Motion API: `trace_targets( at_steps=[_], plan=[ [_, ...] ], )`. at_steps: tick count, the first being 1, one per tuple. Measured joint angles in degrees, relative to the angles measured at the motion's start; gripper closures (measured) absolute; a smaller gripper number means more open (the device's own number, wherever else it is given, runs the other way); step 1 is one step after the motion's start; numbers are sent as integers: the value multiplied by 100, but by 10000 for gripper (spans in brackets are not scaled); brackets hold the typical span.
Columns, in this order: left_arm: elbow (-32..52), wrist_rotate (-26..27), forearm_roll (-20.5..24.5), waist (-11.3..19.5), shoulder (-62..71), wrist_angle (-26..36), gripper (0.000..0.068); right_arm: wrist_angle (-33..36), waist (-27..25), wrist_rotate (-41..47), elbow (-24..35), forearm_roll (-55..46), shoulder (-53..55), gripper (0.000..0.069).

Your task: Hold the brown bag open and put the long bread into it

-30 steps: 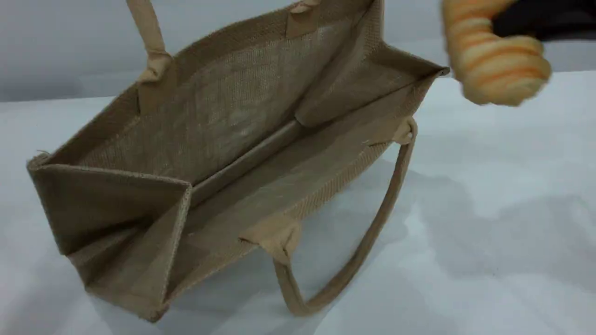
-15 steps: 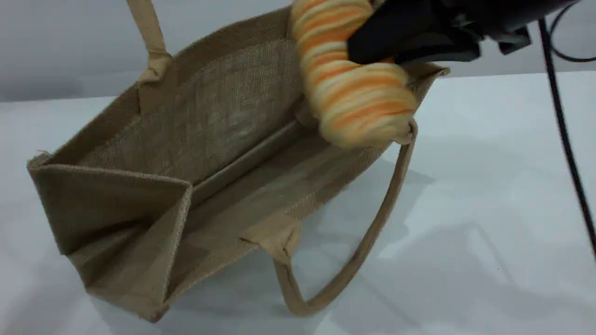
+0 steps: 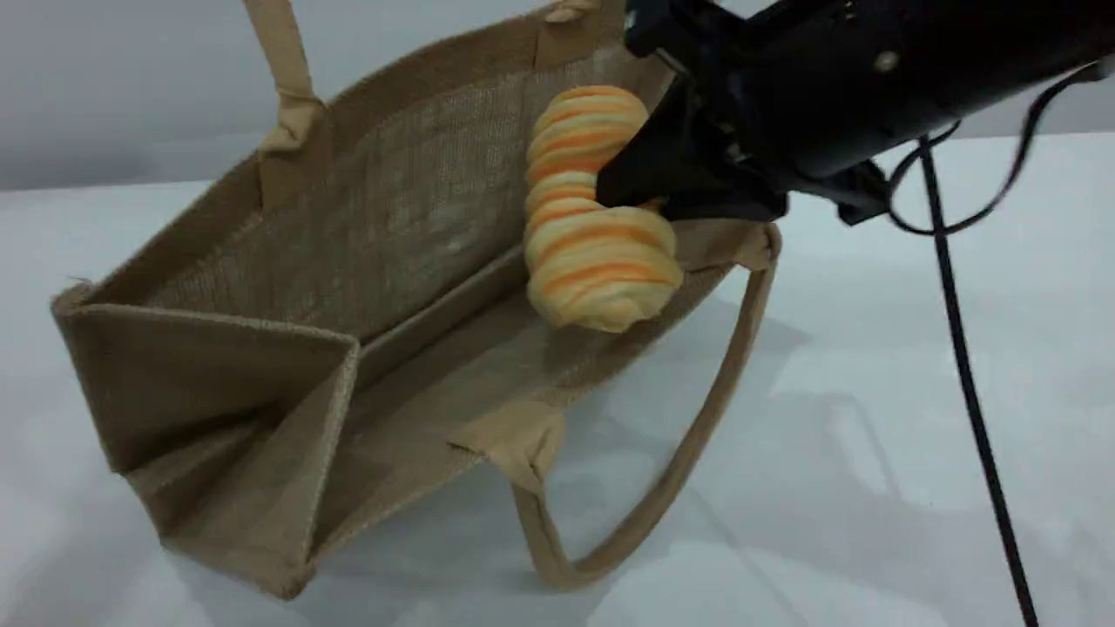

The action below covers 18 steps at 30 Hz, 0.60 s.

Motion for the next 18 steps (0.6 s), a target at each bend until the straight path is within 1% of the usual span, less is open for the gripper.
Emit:
trace_targets(
  at_steps=[4, 8, 13, 18],
  plan=[
    [0, 0, 0, 0, 0, 0, 600, 19, 0, -44, -131, 88, 271, 645],
    [0, 0, 0, 0, 0, 0, 600, 264, 0, -26, -361, 88, 535, 645],
    [0, 0, -88, 0, 0, 0, 600, 364, 31, 83, -665, 81, 760, 645],
    [0, 0, -132, -6, 0, -5, 600, -5, 279, 192, -950, 87, 947, 645]
  ],
)
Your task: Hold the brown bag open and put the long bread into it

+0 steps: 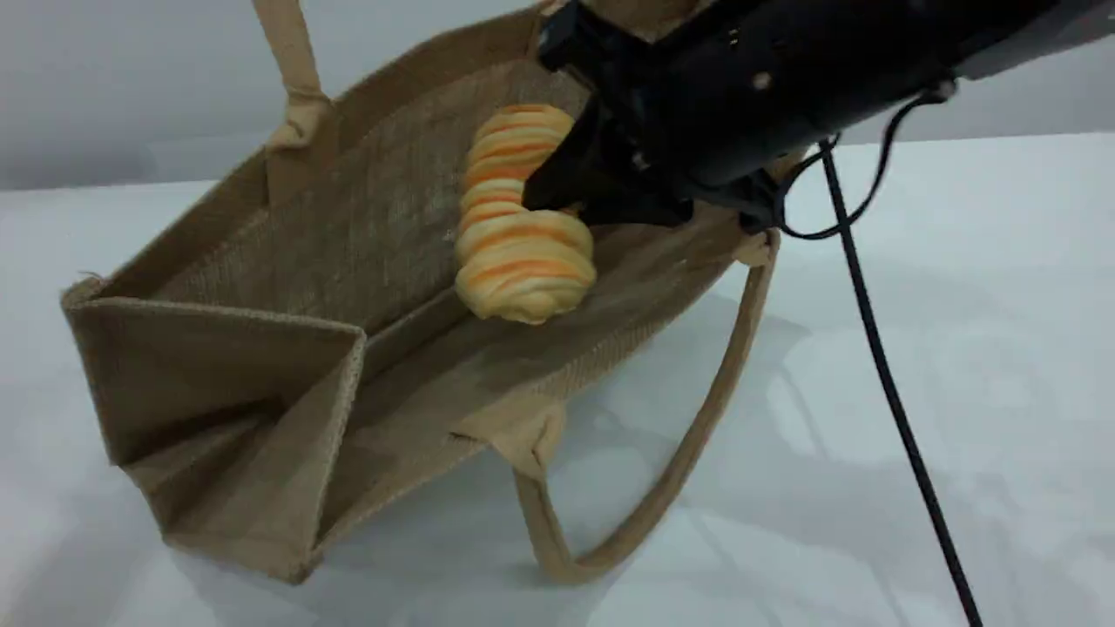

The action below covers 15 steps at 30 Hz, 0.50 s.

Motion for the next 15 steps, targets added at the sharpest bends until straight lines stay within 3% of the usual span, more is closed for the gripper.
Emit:
trace_targets(
  at_steps=[9, 13, 15],
  plan=[
    [0, 0, 5, 0, 0, 0, 600, -318, 181, -230, -333, 1, 294, 640],
    [0, 0, 5, 0, 0, 0, 600, -155, 181, -592, -429, -5, 294, 587],
    [0, 0, 5, 0, 0, 0, 600, -94, 181, -702, -495, -4, 294, 521]
  ],
)
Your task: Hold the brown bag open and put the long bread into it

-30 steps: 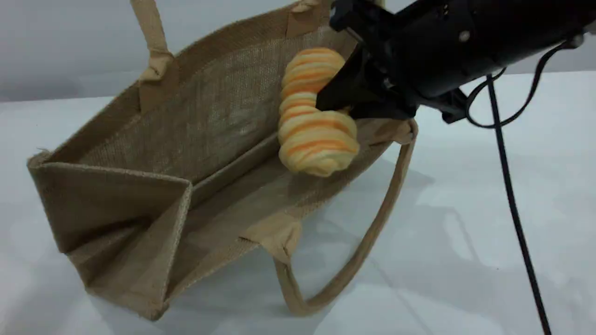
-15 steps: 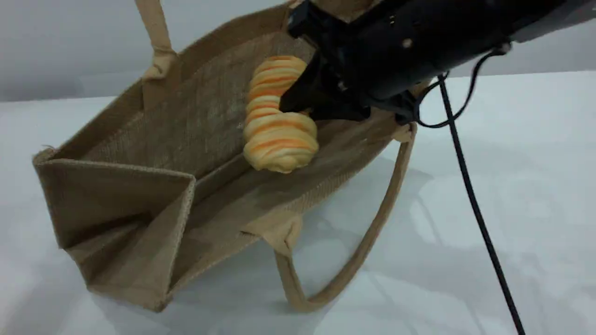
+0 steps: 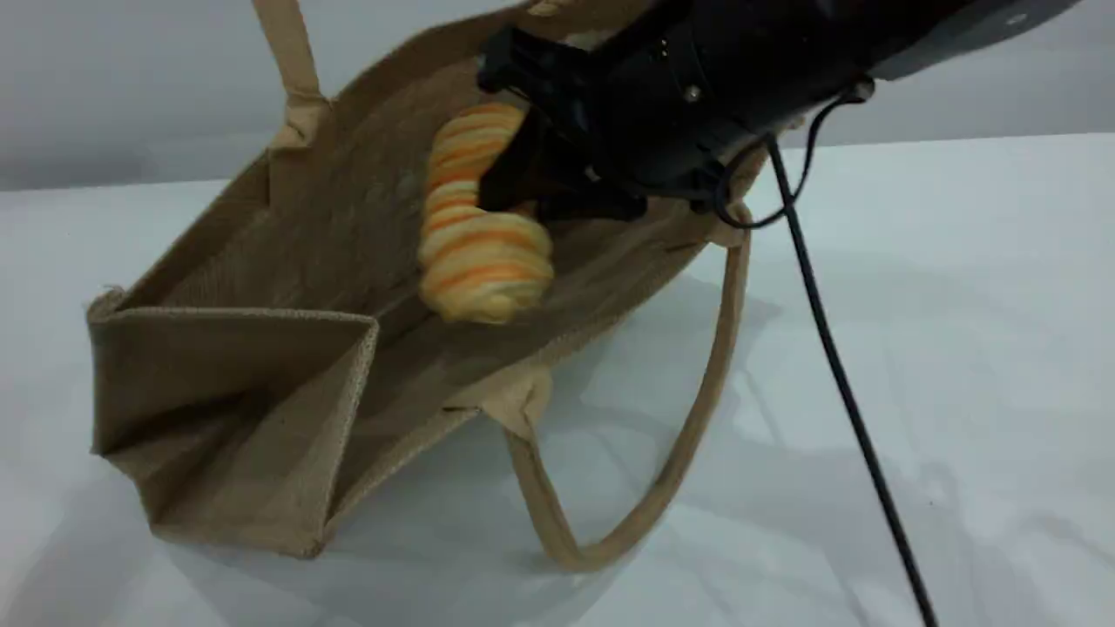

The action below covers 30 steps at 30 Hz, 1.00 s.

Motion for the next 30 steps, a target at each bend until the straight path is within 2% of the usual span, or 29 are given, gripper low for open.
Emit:
trace_targets(
  at_steps=[7, 10, 17, 23, 30],
  plan=[
    [0, 0, 0, 0, 0, 5, 600, 305, 0, -397, -39, 0, -12, 243],
    [0, 0, 0, 0, 0, 5, 600, 533, 0, -397, -39, 0, -42, 189],
    [0, 0, 17, 0, 0, 5, 600, 748, -6, -262, -33, -74, -282, 175],
    [0, 0, 35, 0, 0, 5, 600, 1010, -125, 395, -33, -1181, -745, 175],
    [9, 0, 39, 0, 11, 5, 601, 1405, -657, 1366, -29, -2590, -1601, 175]
  ],
)
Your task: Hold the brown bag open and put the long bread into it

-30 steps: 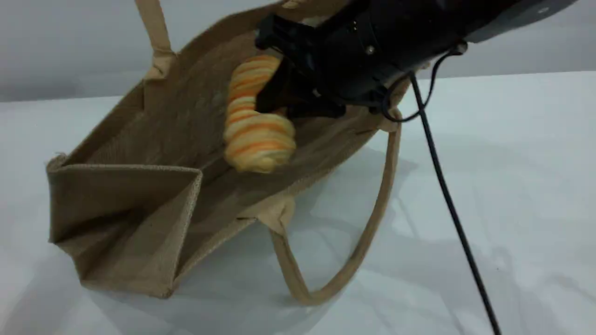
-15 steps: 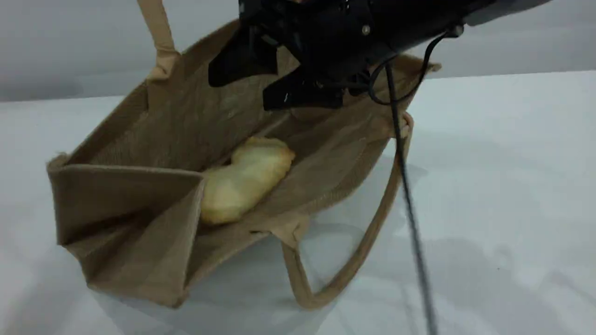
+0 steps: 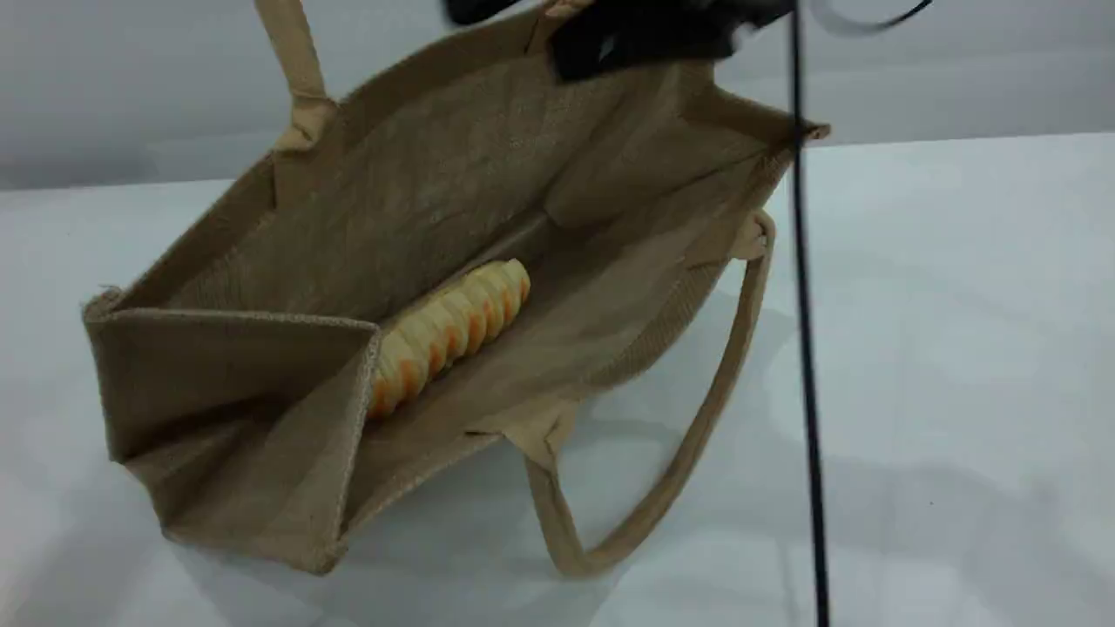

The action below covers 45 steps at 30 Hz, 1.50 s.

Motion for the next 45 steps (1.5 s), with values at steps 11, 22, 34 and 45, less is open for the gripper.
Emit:
trace_targets(
  at_steps=[11, 22, 34, 45],
  plan=[
    [632, 15, -361, 0, 147, -55, 601, 1157, -1002, 1385, 2, -1702, -1631, 206],
    [1718, 65, -495, -78, 572, -1253, 601, 1816, -1018, 2812, 2, -3294, -3499, 211],
    [2194, 350, -494, -834, 1213, -2380, 566, 2673, -1018, 4387, -3, -4852, -5735, 211],
    [2189, 350, -737, -1083, 2052, -2870, 445, 2940, -1018, 5421, -3, -5646, -6791, 211]
  ],
)
